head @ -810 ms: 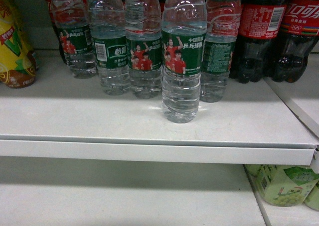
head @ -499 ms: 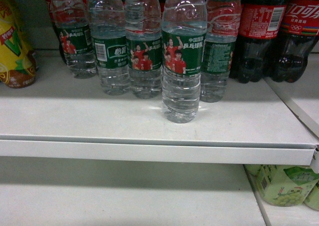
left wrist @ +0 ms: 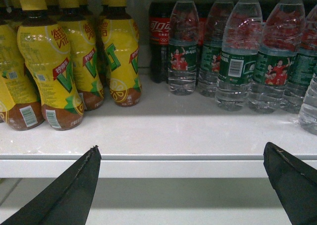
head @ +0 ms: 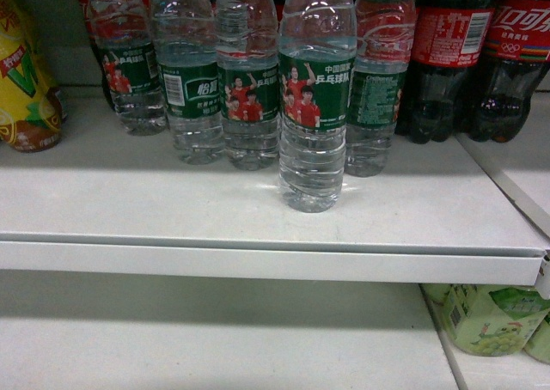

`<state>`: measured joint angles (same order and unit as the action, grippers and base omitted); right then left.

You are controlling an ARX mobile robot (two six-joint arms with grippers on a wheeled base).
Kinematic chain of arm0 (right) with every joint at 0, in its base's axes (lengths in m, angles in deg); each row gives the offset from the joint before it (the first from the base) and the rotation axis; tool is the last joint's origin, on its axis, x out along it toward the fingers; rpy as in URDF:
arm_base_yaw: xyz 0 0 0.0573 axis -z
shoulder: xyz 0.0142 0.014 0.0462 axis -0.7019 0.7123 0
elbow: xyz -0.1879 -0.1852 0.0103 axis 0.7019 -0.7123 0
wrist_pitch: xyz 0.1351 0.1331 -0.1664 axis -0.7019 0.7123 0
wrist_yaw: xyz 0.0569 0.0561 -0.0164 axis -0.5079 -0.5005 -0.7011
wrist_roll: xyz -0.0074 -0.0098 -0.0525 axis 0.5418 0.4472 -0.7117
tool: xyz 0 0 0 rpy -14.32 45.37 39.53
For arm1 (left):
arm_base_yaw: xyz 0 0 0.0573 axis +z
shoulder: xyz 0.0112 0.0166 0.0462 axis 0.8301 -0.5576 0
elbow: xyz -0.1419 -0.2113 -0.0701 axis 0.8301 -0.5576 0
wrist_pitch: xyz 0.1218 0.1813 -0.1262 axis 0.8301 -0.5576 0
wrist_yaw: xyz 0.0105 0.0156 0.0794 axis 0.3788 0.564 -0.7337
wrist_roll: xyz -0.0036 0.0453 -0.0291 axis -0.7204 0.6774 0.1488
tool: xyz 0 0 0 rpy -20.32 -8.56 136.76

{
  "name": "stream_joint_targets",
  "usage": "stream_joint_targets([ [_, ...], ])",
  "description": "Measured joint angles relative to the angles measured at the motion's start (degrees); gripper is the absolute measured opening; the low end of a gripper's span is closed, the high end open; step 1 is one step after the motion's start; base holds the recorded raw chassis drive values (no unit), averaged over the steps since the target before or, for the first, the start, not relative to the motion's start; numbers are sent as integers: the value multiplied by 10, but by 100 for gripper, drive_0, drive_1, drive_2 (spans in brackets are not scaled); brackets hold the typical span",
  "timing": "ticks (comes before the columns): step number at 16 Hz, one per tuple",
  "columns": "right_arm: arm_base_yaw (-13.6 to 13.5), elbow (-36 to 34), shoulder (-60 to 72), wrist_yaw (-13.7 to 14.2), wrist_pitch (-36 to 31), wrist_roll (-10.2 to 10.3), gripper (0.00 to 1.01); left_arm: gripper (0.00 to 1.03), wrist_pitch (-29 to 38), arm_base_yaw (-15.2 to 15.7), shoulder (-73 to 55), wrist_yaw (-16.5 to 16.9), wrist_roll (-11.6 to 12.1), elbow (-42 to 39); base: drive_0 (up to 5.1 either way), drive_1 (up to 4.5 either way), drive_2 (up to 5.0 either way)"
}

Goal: Move water from second to third shelf

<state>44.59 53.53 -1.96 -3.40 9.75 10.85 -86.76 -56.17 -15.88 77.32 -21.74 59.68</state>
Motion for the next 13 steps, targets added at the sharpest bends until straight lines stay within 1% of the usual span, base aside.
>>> stream_joint_targets([
  [3, 0, 0, 0, 0, 0, 0, 98, 98, 0, 0, 0, 0, 0, 0, 0, 0, 0],
  [4, -1, 1, 2, 5, 9, 4, 98, 98, 0, 0, 0, 0, 0, 0, 0, 0, 0],
  [5, -6, 30, 47, 45, 79, 42, 98, 98, 0, 0, 0, 0, 0, 0, 0, 0, 0],
  [6, 39, 55, 108, 25, 56, 64, 98, 98, 0, 0, 0, 0, 0, 0, 0, 0, 0],
  [7, 90, 90, 156, -6, 7, 73, 98, 98, 0, 0, 0, 0, 0, 0, 0, 0, 0],
  [8, 109, 141, 214, -17, -53, 74, 98, 98, 0, 0, 0, 0, 0, 0, 0, 0, 0],
  [9, 92, 182, 268, -18, -88, 73, 98, 98, 0, 0, 0, 0, 0, 0, 0, 0, 0],
  [10, 57, 216, 316, -12, -116, 68, 98, 98, 0, 0, 0, 0, 0, 0, 0, 0, 0],
  [11, 16, 234, 349, 10, -135, 59, 98, 98, 0, 0, 0, 0, 0, 0, 0, 0, 0],
  [12, -35, 235, 380, 37, -159, 49, 98, 98, 0, 0, 0, 0, 0, 0, 0, 0, 0],
  [13, -137, 226, 457, 76, -215, 32, 98, 98, 0, 0, 0, 0, 0, 0, 0, 0, 0],
])
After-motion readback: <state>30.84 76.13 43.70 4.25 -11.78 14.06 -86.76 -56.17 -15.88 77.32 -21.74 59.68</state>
